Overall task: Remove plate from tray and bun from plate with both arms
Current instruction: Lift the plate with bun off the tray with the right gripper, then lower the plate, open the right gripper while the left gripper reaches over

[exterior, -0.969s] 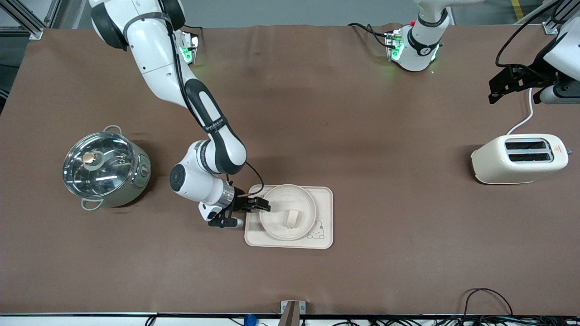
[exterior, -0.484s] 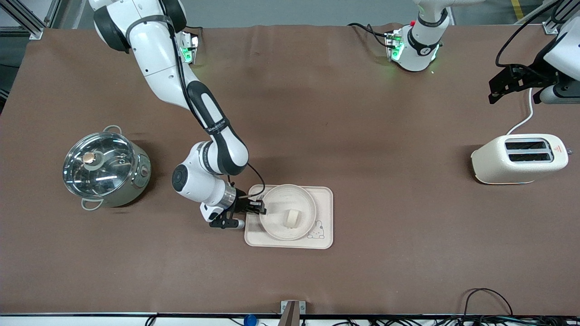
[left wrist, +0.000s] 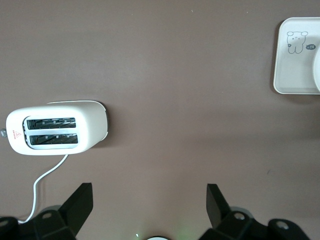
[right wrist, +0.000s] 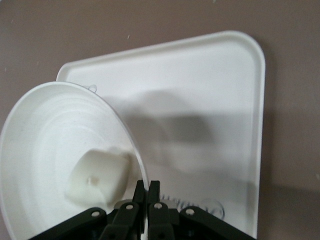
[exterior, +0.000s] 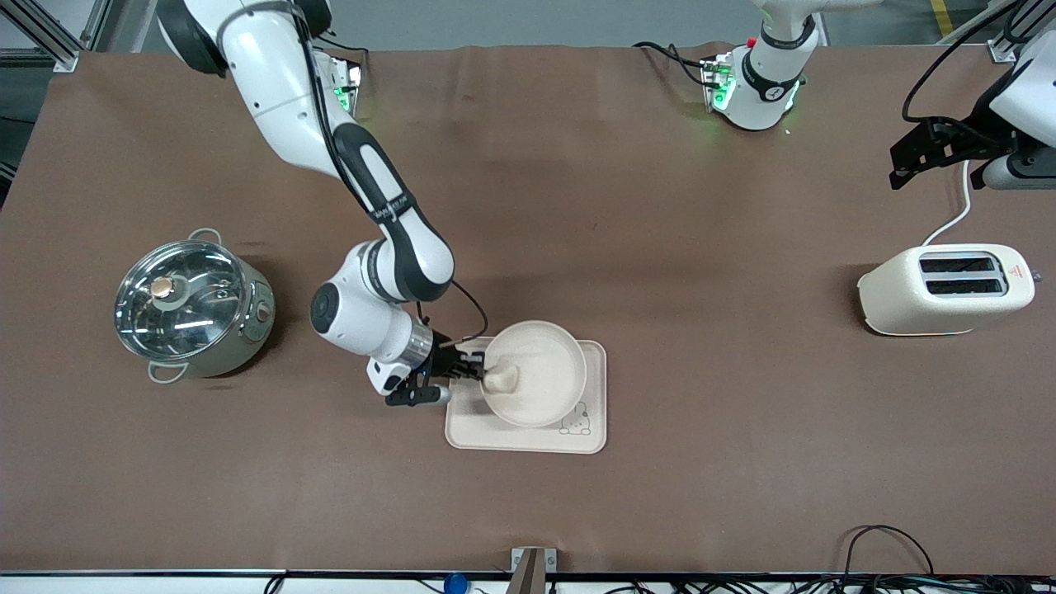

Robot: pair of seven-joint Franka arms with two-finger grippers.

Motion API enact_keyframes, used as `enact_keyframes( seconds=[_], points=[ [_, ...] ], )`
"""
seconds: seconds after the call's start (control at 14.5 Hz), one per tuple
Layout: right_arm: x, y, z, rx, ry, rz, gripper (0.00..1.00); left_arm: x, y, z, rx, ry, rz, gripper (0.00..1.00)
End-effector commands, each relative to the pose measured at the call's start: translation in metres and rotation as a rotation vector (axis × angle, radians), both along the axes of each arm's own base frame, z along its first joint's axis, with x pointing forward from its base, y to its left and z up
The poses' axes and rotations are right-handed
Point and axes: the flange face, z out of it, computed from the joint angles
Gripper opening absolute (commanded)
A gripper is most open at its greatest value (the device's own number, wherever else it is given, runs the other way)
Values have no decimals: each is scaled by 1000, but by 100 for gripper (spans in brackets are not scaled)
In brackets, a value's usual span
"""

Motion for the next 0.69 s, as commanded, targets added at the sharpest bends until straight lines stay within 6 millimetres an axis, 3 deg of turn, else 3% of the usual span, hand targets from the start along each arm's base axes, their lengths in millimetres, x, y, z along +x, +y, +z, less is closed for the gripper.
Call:
enact_keyframes(
  seconds=[0.0,0.21,0.42,0.62],
  points=[
    [-79,-11,12,-33,30,83,0,0,3,3,21,1,-14,100],
    [-132,14,-9,-99,16,133,0,1,1,1,21,4,-10,100],
    [-159,36,-25,-141,-17,166,0,5,0,-6,21,19,-4,100],
    [-170,36,-35,-170,-34,166,1,11,-1,-29,14,65,20,100]
  ],
)
